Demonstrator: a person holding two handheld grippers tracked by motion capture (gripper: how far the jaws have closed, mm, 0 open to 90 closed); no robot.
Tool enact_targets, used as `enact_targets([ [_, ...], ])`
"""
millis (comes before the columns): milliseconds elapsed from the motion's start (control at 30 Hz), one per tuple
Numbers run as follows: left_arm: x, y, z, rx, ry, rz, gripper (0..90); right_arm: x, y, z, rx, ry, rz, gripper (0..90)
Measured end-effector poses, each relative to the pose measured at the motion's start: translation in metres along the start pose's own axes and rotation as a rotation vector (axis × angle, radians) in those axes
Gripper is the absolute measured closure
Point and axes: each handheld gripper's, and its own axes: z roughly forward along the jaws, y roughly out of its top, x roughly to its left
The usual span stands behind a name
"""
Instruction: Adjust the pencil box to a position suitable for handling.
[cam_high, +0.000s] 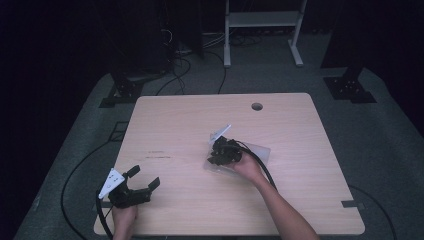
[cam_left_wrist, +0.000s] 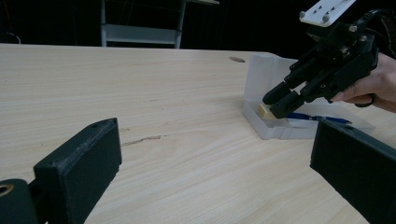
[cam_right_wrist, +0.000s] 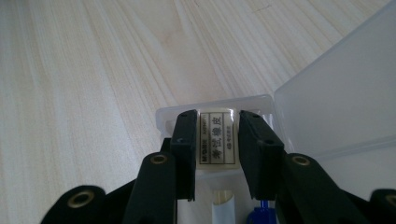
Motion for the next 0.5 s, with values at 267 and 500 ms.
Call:
enact_targets([
  [267,0.0002,-0.0001,-0.0001,-0.002,0.000,-0.003,1.1,0.0000,-0.0007,0.0048,0.013,0.006,0.014,67.5],
  [500,0.0002,0.0000,-0.0002,-0.003,-0.001,-0.003,1.1,-0.0015,-0.0014,0.0040,0.004,0.026,0.028,63.0],
])
